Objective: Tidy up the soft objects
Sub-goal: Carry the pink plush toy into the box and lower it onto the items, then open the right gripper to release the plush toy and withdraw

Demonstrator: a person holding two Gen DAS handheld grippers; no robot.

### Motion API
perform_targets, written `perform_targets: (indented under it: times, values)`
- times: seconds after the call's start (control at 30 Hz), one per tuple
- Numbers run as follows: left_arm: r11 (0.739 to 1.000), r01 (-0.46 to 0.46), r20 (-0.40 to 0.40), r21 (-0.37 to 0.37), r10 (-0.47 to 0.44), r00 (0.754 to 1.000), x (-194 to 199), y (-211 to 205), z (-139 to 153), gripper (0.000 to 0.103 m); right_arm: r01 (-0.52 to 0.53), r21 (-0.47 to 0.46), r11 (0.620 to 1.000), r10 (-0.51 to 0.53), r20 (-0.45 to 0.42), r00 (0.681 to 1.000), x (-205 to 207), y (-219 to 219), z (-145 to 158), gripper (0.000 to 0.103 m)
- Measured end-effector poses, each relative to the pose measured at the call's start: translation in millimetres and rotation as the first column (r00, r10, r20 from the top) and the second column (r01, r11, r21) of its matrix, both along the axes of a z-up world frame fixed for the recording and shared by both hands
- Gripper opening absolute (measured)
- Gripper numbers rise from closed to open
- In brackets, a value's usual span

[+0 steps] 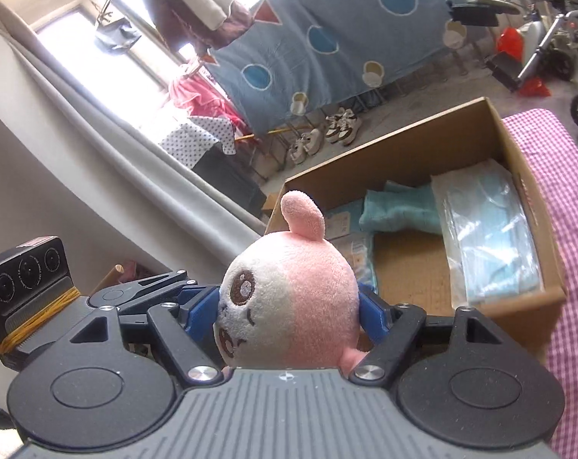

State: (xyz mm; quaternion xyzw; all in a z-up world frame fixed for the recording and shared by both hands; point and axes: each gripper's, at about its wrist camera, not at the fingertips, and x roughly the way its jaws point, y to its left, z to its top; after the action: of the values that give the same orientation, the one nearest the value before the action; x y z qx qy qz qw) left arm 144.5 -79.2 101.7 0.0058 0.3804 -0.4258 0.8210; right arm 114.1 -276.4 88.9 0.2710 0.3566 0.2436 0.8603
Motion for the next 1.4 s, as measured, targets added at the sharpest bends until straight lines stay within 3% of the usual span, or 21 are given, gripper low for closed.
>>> perform_targets:
  times: [0.1, 0.23, 0.37, 0.5, 0.63, 0.77, 0.93, 1.2, 1.4]
  values:
    - [0.997, -0.054, -0.067, 0.061, 0.058, 0.996, 49, -5, -13, 0.103, -0.063, -0.009, 0.998, 0.062, -0.080, 0.995, 64, 4, -9, 0.079]
    - [0.982, -0.107, -0.178, 0.158, 0.135, 0.975, 113, -13, -50, 0.103, -0.120, -0.026, 0.992, 0.112, -0.203, 0.973, 137, 8, -43, 0.079]
    - [0.963, -0.132, -0.266, 0.236, 0.195, 0.944, 162, -21, -90, 0.101, -0.157, -0.060, 0.986, 0.133, -0.297, 0.946, 186, 9, -82, 0.079]
    - [0.947, -0.128, -0.318, 0.296, 0.223, 0.921, 184, -27, -116, 0.100, -0.187, -0.088, 0.978, 0.145, -0.351, 0.925, 214, 11, -112, 0.079]
    - [0.943, -0.114, -0.330, 0.311, 0.220, 0.918, 192, -33, -129, 0.100, -0.198, -0.146, 0.969, 0.132, -0.370, 0.919, 223, 11, -128, 0.080]
    - [0.939, -0.111, -0.324, 0.325, 0.221, 0.920, 195, -37, -134, 0.100, -0.191, -0.127, 0.973, 0.126, -0.401, 0.907, 223, 6, -136, 0.085]
    - [0.936, -0.127, -0.312, 0.328, 0.235, 0.921, 192, -36, -131, 0.101, -0.146, -0.137, 0.980, 0.085, -0.378, 0.922, 223, -6, -124, 0.088]
    - [0.942, -0.168, -0.284, 0.290, 0.252, 0.925, 175, -20, -102, 0.101, -0.054, -0.108, 0.993, 0.020, -0.297, 0.955, 212, -25, -91, 0.089]
    - [0.953, -0.203, -0.218, 0.226, 0.252, 0.943, 143, 3, -59, 0.101, -0.015, -0.098, 0.995, -0.008, -0.222, 0.975, 184, -33, -56, 0.089]
